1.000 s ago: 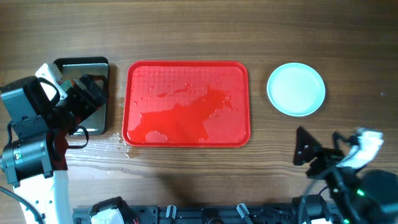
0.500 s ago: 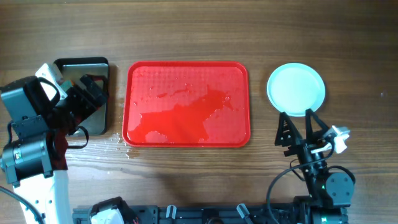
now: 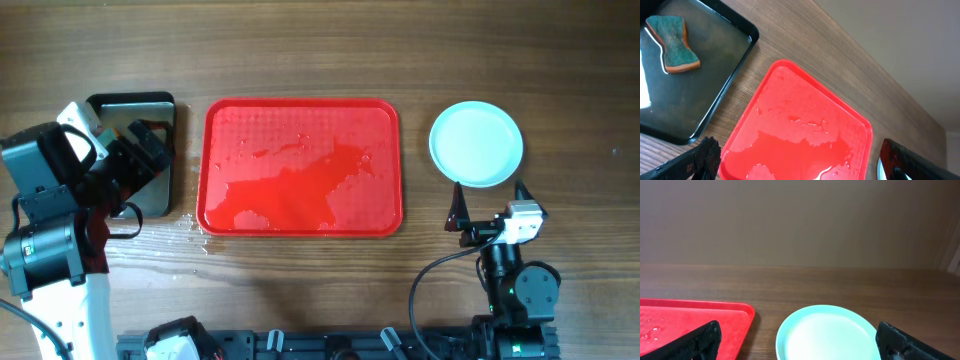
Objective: Clean dirty plates on tray and stack at the side
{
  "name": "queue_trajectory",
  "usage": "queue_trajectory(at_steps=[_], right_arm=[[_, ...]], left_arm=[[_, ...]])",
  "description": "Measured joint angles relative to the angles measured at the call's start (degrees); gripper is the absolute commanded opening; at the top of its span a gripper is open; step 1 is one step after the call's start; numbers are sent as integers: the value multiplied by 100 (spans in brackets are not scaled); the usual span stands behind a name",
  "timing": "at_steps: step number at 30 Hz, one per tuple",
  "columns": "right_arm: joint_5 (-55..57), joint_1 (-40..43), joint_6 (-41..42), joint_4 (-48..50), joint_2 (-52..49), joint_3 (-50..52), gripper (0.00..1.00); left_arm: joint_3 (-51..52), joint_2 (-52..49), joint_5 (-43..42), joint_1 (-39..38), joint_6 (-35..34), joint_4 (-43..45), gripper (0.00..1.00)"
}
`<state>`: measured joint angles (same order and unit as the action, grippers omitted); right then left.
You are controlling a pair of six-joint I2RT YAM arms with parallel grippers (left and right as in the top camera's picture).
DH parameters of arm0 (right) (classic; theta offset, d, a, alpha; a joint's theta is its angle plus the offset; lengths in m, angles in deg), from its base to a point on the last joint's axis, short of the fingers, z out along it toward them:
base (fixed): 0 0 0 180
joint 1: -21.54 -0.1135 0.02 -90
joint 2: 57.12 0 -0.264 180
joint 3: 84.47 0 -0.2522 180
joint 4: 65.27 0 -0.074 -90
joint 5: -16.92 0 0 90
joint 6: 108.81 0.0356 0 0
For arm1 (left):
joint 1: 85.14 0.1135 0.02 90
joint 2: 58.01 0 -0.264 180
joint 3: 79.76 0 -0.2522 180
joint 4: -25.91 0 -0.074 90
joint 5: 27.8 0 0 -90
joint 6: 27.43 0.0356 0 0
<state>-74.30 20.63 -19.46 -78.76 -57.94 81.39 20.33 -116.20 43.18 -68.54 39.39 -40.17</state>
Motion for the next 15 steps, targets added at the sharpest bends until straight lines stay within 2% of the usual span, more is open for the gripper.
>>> queue_trajectory(at_steps=[6,10,15], right_arm=[[-597,13,-544,0,0,0,100],[-321,173,-42,-26,0,0,100],[-256,258,107,-26,0,0,100]], left_arm=[[0,0,0,0,0,0,100],[0,0,0,0,0,0,100],[0,0,2,0,0,0,100]])
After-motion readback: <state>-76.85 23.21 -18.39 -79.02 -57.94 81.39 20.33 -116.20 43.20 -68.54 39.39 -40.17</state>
